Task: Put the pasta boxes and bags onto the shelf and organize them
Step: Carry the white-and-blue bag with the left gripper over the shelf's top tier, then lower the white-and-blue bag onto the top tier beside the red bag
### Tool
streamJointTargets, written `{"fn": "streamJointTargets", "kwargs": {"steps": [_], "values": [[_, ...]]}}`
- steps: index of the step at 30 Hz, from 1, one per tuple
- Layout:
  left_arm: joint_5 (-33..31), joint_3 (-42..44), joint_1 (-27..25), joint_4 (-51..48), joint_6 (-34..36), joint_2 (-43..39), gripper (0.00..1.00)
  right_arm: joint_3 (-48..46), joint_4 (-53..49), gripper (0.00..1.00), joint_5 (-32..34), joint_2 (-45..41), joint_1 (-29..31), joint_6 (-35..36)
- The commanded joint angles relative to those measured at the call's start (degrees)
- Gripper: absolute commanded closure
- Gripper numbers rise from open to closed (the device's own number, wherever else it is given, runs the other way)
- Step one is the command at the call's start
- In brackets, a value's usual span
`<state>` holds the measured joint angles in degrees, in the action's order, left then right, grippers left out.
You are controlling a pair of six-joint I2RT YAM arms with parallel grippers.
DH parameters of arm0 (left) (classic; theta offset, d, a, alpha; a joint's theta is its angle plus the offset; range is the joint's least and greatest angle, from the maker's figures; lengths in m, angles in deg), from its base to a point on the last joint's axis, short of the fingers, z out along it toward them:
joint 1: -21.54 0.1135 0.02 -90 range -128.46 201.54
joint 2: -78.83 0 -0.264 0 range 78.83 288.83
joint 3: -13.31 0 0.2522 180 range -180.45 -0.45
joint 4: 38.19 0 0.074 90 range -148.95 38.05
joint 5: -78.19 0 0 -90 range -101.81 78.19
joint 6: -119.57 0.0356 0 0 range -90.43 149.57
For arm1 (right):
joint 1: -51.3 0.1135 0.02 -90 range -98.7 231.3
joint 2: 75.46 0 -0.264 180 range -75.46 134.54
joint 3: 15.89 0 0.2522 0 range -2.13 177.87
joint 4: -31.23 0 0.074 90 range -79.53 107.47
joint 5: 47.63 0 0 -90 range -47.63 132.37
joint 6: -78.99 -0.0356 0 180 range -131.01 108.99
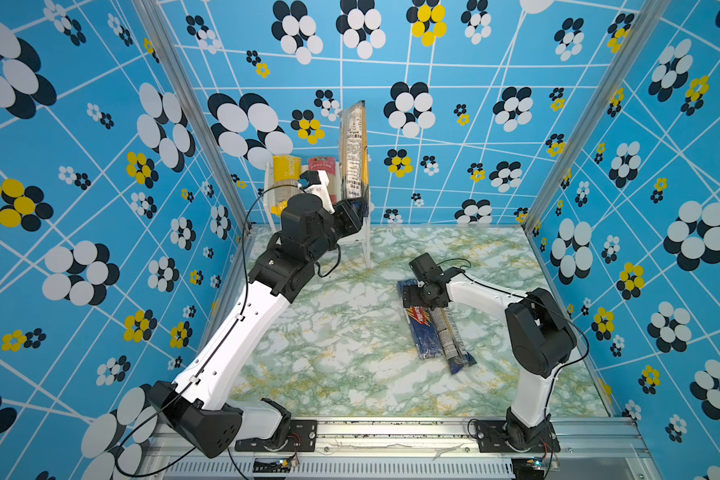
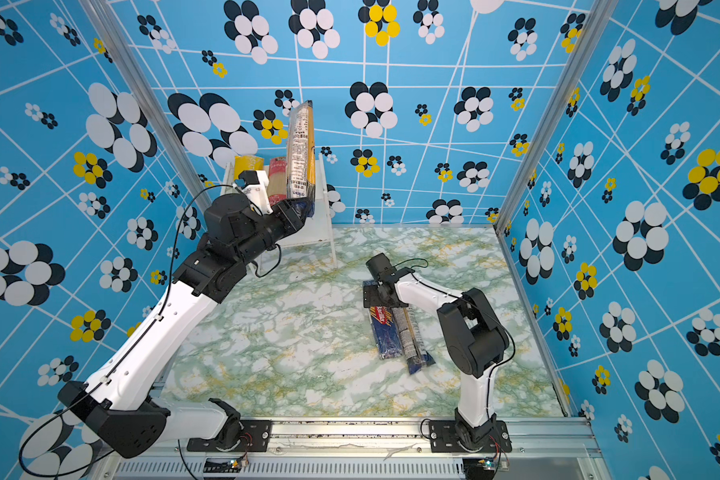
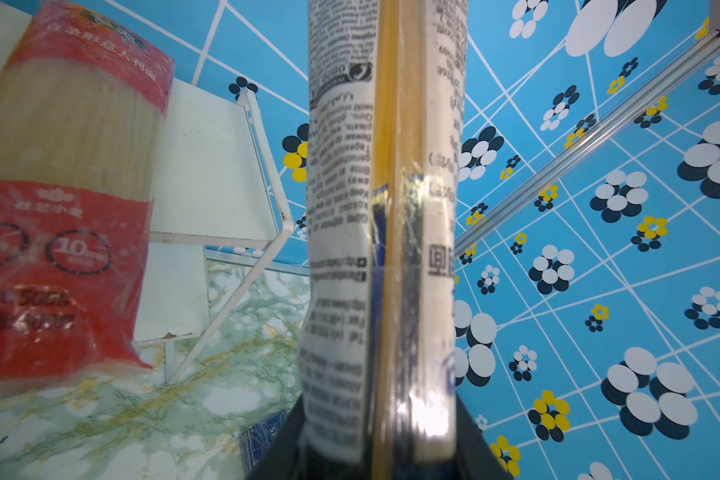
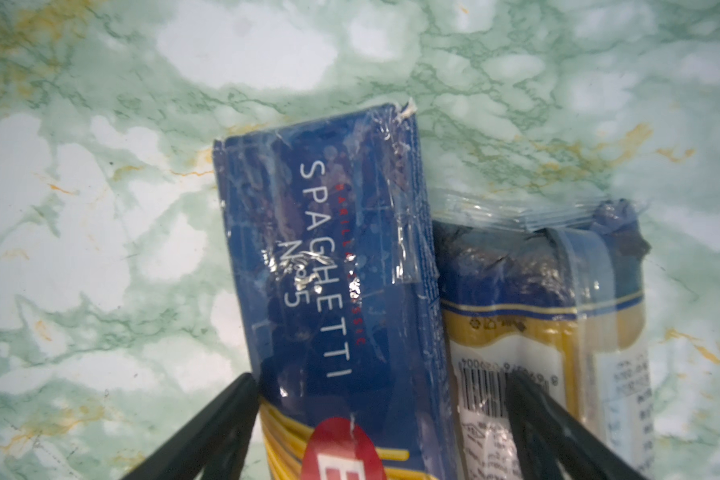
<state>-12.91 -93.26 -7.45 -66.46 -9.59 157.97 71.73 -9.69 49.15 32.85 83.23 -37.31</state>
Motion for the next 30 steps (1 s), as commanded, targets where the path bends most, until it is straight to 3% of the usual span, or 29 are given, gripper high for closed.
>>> {"fn": "streamJointTargets", "kwargs": {"steps": [1, 13, 30], "values": [[-5.6, -7.9, -1.9, 8.3, 7.1, 0.0, 1.00, -1.7, -2.0, 0.04, 1.0, -1.3, -0.8, 0.3], [-14.4, -15.1, -2.2, 3.7, 8.1, 7.5, 1.00, -3.2, -1.6, 0.04, 1.2, -2.6, -0.8, 0.0], [-20.7, -23.7, -2.4, -4.0, 9.9, 15.8, 1.00, -3.4, -1.3, 0.04, 1.0, -2.1, -0.8, 0.0]]}}
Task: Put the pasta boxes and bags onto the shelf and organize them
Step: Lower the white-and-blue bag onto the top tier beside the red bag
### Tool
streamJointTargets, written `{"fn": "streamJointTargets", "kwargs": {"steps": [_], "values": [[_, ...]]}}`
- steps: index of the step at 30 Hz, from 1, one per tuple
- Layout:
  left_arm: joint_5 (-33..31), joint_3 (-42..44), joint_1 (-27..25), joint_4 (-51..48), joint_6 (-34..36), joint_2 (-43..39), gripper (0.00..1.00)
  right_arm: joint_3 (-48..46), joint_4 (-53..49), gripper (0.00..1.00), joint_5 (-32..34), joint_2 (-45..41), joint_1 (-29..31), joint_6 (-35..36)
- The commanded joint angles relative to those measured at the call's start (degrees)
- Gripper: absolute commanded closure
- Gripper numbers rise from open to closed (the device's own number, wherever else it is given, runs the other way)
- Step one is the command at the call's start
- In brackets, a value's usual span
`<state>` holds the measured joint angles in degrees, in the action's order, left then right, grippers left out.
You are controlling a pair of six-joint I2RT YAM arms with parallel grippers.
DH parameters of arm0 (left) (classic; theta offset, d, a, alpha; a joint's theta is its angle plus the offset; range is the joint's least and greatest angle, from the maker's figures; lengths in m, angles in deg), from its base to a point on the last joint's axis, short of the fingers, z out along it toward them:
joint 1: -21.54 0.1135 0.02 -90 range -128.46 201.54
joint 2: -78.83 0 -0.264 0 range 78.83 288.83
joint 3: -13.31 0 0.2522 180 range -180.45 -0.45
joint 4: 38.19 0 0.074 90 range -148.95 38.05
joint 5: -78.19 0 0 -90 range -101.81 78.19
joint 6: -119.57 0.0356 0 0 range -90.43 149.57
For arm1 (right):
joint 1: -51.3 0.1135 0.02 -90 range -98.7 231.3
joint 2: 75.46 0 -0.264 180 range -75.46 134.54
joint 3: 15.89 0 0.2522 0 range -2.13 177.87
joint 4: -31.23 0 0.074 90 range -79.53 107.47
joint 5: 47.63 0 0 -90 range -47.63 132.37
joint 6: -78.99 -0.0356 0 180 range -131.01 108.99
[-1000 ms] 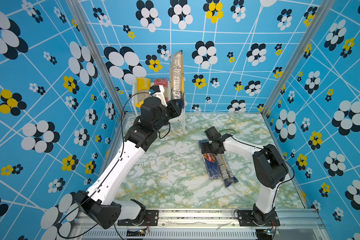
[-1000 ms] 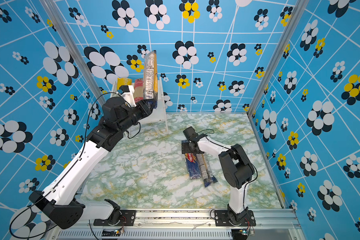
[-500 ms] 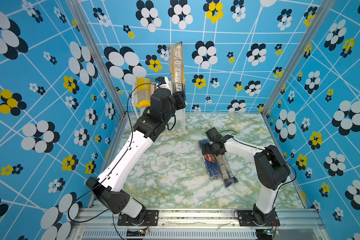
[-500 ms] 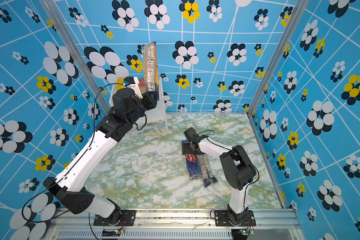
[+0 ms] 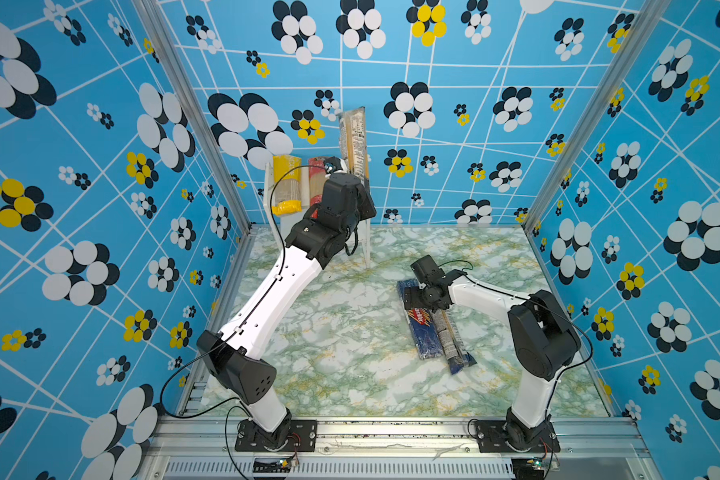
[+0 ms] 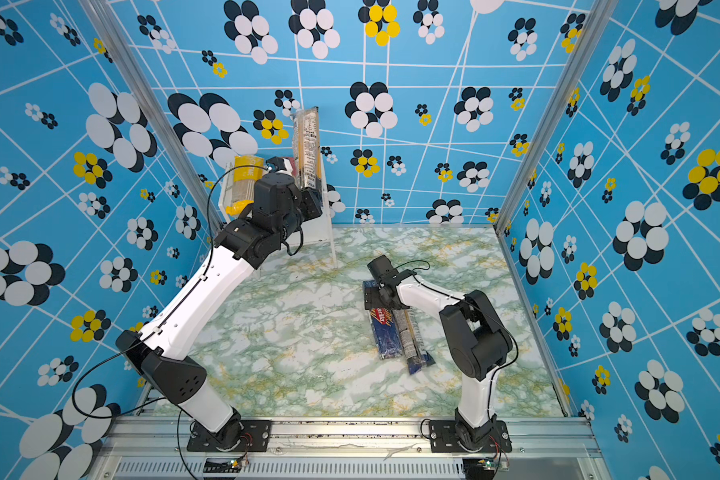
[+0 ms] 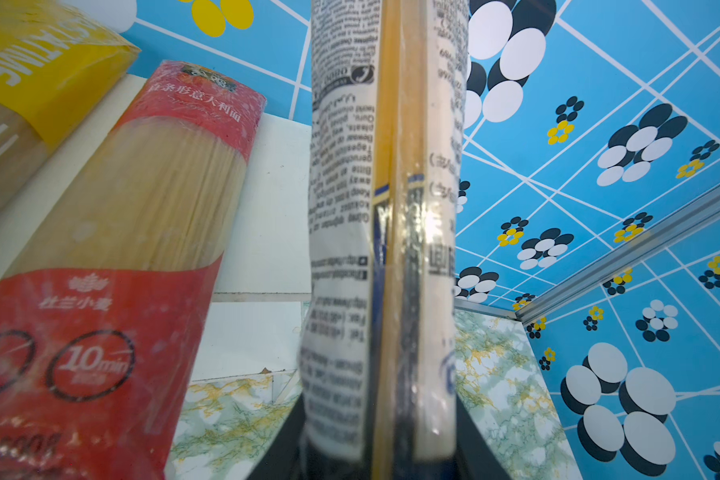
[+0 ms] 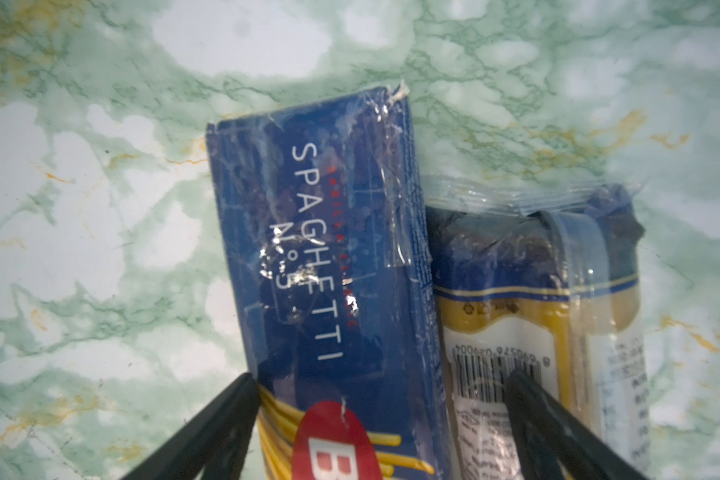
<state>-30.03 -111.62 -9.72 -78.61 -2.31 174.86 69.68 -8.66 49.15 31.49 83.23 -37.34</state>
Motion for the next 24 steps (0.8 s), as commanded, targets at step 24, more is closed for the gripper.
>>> {"fn": "streamJointTargets", "kwargs": {"steps": [24], "values": [[-9.3, -10.0, 0.3, 3.3, 4.7, 4.7, 1.00, -1.1, -2.0, 0.04, 0.4, 0.4, -0.9, 0.2]]}}
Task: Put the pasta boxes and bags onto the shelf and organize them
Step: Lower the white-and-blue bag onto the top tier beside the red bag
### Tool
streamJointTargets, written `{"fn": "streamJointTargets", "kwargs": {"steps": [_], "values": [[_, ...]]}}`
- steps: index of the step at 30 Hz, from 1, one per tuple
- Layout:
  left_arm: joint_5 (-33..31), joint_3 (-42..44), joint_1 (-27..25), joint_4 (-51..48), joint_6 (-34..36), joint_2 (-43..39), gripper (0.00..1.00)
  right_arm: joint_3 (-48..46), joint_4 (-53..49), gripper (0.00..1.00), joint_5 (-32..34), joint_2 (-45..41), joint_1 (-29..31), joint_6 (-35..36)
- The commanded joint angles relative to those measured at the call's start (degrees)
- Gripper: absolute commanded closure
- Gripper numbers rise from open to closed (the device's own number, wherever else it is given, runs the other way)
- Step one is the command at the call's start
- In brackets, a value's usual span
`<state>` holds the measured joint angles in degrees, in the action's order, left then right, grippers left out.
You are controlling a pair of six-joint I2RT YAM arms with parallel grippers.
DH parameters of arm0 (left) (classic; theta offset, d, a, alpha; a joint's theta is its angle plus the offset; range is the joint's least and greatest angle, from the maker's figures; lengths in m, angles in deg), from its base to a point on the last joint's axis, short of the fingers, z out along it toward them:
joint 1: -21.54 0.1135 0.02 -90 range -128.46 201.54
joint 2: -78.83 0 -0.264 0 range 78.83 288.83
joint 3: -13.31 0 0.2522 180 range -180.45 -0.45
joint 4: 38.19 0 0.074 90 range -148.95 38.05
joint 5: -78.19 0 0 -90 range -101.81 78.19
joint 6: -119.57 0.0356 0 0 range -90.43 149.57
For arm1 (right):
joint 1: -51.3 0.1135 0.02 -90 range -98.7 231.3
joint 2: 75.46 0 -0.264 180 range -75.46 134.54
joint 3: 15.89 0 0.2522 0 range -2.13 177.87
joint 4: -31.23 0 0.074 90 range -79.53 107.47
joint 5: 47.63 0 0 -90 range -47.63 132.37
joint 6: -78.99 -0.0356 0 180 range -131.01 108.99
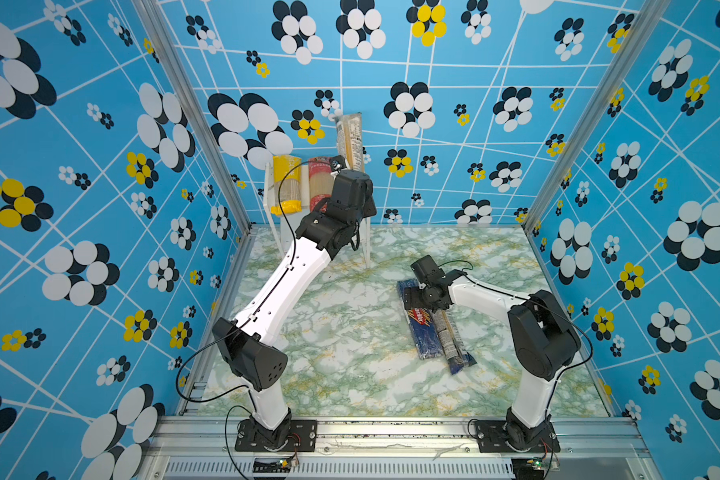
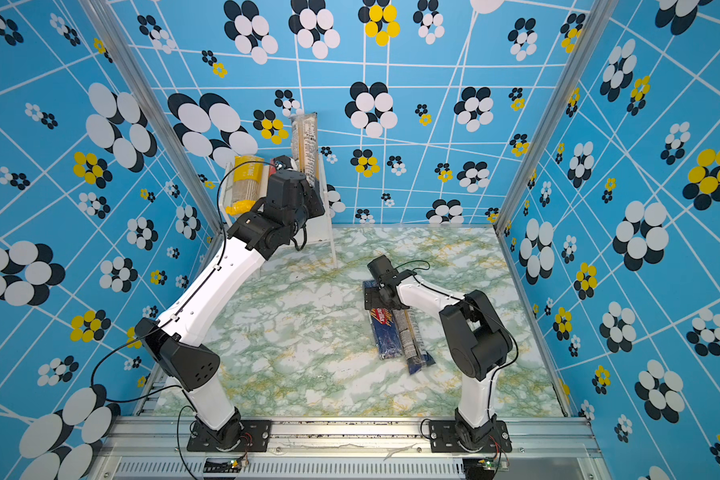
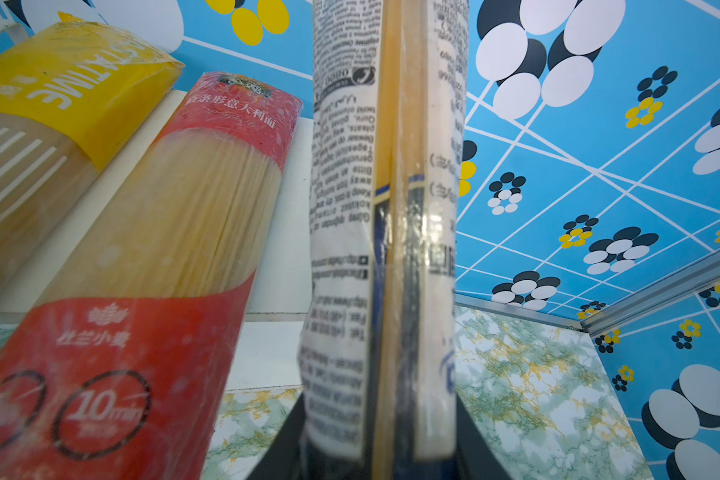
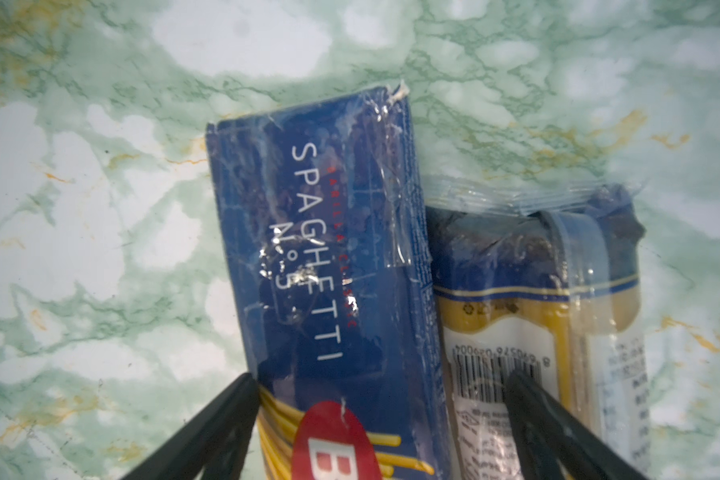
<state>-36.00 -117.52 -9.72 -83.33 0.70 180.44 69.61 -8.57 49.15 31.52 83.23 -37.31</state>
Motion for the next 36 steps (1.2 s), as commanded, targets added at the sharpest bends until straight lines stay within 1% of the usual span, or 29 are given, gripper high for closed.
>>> {"fn": "streamJointTargets", "kwargs": {"steps": [1, 5, 7, 8, 23, 31, 32, 34, 36], "values": [[-3.4, -4.2, 0.3, 7.9, 1.7, -0.7, 1.00, -1.1, -2.1, 0.04, 0.5, 0.3, -0.8, 0.2], [-3.8, -4.5, 0.5, 7.1, 1.6, -0.3, 1.00, -1.1, -2.2, 0.04, 0.6, 0.3, -0.9, 0.2], [-3.9, -4.5, 0.6, 7.0, 1.7, 0.0, 0.94, -1.1, -2.3, 0.04, 0.5, 0.3, -0.8, 0.2], [-4.1, -4.5, 0.6, 7.0, 1.7, 0.1, 0.93, -1.0, -2.2, 0.04, 0.5, 0.4, -0.8, 0.2], [-4.8, -4.4, 2.0, 5.8, 1.2, 1.2, 0.93, -1.5, -2.3, 0.04, 0.6, 0.5, -0.8, -0.1], [-4.0, -4.1, 2.2, 5.6, 0.9, 1.7, 0.92, -1.7, -2.1, 0.04, 0.5, 0.6, -0.8, -0.1], [-3.9, -4.0, 2.3, 5.5, 0.9, 1.7, 0.91, -1.7, -2.1, 0.04, 0.5, 0.6, -0.8, -0.1], [-3.9, -3.6, 2.3, 5.8, 0.8, 1.6, 0.85, -1.7, -2.1, 0.04, 0.5, 0.7, -0.8, -0.1], [-4.1, -2.9, 2.3, 6.2, 0.8, 1.3, 0.83, -1.8, -2.2, 0.04, 0.6, 0.8, -0.8, -0.1]]}}
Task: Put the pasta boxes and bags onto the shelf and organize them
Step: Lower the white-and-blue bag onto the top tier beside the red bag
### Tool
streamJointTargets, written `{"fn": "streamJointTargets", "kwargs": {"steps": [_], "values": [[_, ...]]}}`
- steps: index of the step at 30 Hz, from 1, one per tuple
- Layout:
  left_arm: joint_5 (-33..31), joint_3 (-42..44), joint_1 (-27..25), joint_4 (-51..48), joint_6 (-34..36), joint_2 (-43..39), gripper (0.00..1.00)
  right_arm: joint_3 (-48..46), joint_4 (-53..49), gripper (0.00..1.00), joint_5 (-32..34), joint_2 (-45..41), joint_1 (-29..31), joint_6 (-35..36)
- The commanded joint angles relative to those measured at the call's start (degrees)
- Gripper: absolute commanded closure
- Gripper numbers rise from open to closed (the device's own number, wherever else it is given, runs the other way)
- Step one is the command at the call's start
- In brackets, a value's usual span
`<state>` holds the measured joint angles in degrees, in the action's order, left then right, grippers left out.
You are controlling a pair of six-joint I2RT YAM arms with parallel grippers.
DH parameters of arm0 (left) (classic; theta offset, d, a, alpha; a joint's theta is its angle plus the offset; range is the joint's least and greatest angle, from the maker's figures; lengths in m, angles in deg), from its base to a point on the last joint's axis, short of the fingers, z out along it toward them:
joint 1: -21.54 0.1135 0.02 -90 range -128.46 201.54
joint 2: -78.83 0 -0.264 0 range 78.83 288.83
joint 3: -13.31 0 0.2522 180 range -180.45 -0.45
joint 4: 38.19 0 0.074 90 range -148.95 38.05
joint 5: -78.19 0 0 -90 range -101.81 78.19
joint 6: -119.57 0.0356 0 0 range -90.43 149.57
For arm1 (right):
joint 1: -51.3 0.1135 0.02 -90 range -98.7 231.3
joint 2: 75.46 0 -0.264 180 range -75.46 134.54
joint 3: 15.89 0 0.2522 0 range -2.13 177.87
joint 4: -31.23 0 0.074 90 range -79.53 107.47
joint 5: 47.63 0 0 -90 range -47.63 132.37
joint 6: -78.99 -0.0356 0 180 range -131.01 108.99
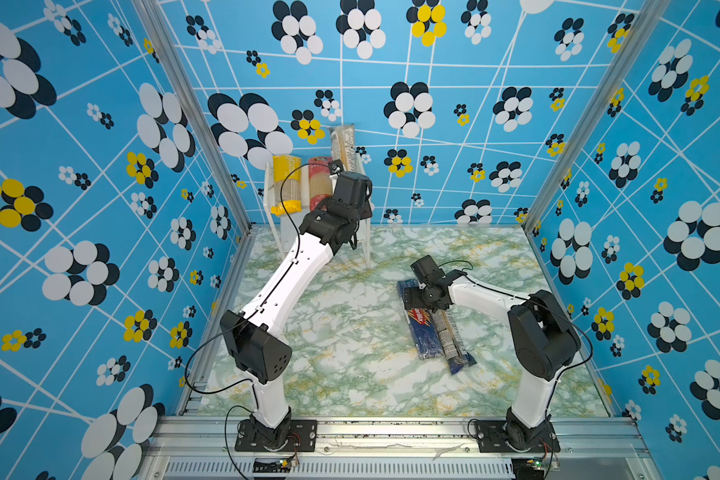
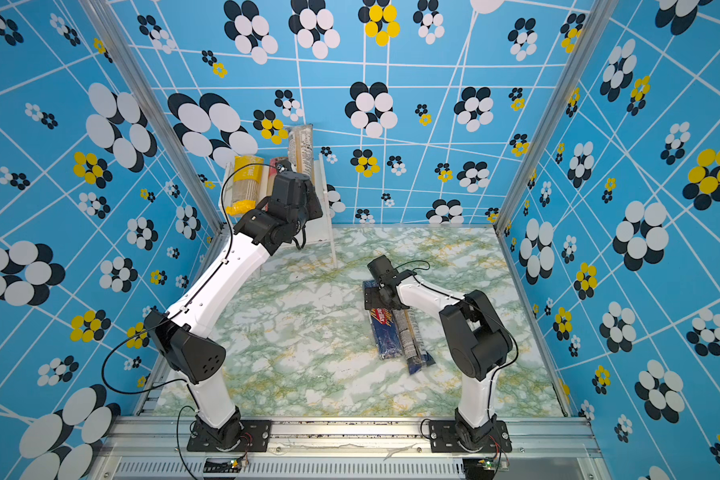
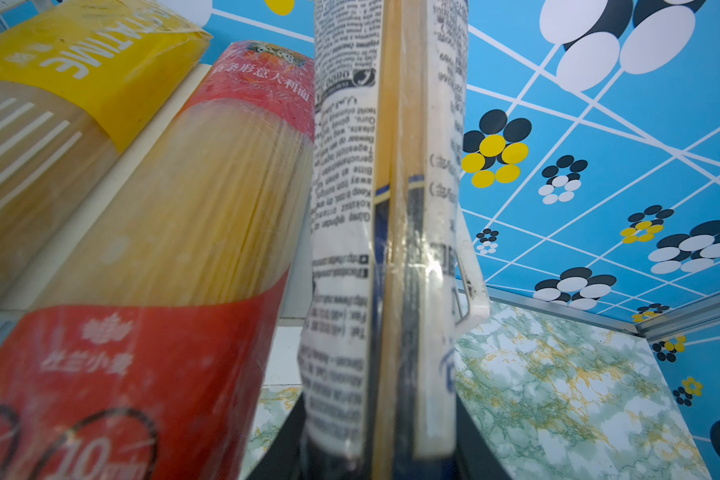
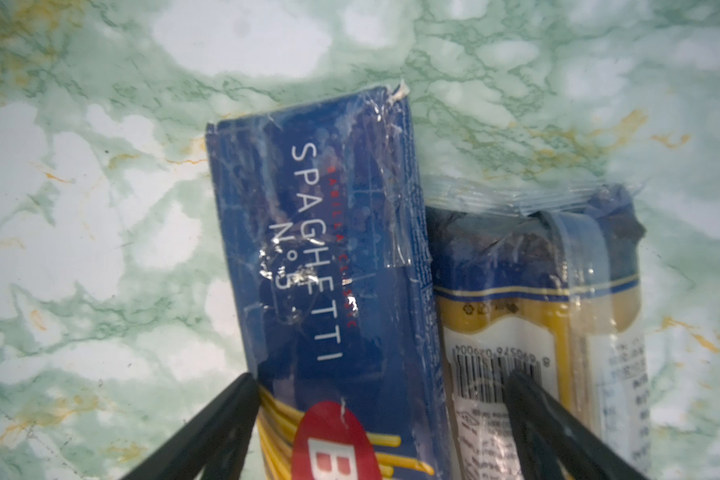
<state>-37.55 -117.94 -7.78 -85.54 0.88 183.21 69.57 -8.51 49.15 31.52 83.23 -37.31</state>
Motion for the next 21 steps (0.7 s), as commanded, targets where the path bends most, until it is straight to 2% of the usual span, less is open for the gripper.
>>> {"fn": "streamJointTargets", "kwargs": {"steps": [1, 8, 19, 21], "values": [[-2.6, -2.2, 0.3, 8.7, 0.6, -1.6, 0.82, -1.7, -2.2, 0.04, 0.6, 0.8, -0.8, -0.1], [-3.0, -1.8, 0.3, 8.9, 0.8, -1.5, 0.68, -1.8, -2.1, 0.04, 0.4, 0.9, -0.8, -0.2], [-3.3, -0.3, 0.4, 9.6, 0.4, -2.1, 0.58, -2.1, -2.2, 0.04, 0.6, 0.8, -0.9, -0.1], [-3.7, -0.1, 0.4, 9.5, 0.1, -2.3, 0.53, -2.1, -2.2, 0.04, 0.5, 0.8, -0.8, -0.1]]}}
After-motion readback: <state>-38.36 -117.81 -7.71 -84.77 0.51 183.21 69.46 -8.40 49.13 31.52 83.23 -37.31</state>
